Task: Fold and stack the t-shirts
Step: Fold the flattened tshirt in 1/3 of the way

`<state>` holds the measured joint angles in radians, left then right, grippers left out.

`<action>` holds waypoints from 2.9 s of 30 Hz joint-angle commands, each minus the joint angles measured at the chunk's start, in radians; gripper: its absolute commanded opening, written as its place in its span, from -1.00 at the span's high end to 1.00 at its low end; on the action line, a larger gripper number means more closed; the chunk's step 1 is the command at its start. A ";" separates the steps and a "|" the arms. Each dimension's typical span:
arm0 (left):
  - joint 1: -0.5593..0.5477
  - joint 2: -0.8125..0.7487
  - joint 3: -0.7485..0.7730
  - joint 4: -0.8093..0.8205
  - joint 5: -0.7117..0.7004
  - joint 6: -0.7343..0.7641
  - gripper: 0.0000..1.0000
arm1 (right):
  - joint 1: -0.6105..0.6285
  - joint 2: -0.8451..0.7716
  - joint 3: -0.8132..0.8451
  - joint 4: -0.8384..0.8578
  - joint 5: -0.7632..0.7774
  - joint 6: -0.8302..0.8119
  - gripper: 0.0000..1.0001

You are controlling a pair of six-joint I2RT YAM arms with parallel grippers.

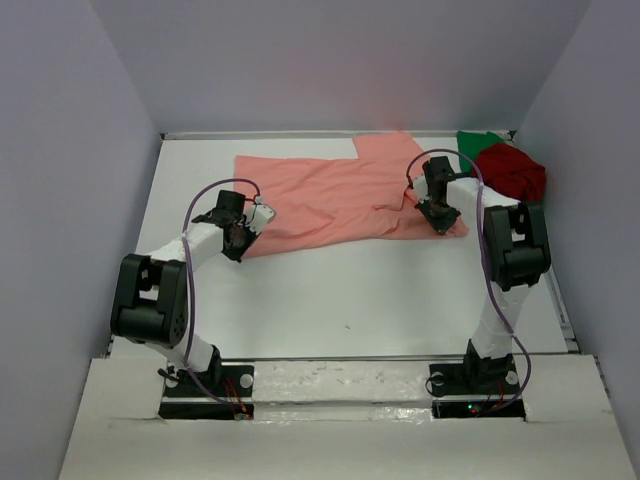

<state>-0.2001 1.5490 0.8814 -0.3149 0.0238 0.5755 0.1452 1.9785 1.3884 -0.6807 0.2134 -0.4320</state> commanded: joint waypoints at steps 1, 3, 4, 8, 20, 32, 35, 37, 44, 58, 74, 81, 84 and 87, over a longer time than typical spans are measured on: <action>0.002 -0.014 0.011 0.000 -0.009 0.009 1.00 | -0.015 0.008 0.038 -0.010 0.009 0.010 1.00; 0.002 -0.012 0.027 0.002 -0.005 0.007 1.00 | -0.015 0.005 0.034 -0.011 0.009 0.009 1.00; 0.002 -0.010 0.045 -0.001 0.007 0.003 1.00 | -0.015 -0.003 0.032 -0.013 0.007 0.009 1.00; 0.002 -0.010 0.080 0.000 0.045 -0.002 1.00 | -0.015 -0.039 0.038 -0.017 0.012 0.007 1.00; 0.002 0.083 0.096 0.076 0.136 -0.009 1.00 | -0.064 -0.026 0.061 -0.022 0.043 -0.019 1.00; 0.002 0.183 0.080 0.123 0.107 -0.002 1.00 | -0.082 0.051 0.061 -0.025 0.030 -0.016 1.00; 0.002 0.195 0.071 0.131 0.085 0.010 1.00 | -0.082 0.066 0.054 -0.031 0.034 -0.019 1.00; 0.002 0.197 0.054 0.145 0.053 0.020 1.00 | -0.082 0.069 0.043 -0.030 0.043 -0.022 1.00; 0.002 0.180 -0.013 0.152 -0.010 0.053 1.00 | -0.091 0.065 -0.003 -0.034 0.063 -0.039 1.00; 0.010 -0.015 -0.128 0.007 -0.062 0.106 1.00 | -0.119 -0.009 -0.080 -0.054 0.084 -0.071 1.00; 0.011 -0.182 -0.105 -0.179 -0.050 0.123 1.00 | -0.119 -0.075 -0.075 -0.108 -0.012 -0.067 1.00; 0.010 -0.179 0.014 -0.165 -0.030 0.086 1.00 | -0.119 -0.162 0.024 -0.132 -0.127 -0.090 0.20; 0.010 -0.207 0.054 -0.116 -0.057 0.054 1.00 | -0.119 -0.202 0.090 -0.163 -0.146 -0.096 -0.31; 0.011 -0.234 0.074 -0.063 -0.062 0.034 0.89 | -0.119 -0.214 0.149 -0.190 -0.157 -0.090 -0.34</action>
<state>-0.1944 1.3750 0.9077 -0.4316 -0.0189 0.6468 0.0322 1.8400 1.4364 -0.8314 0.1051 -0.5201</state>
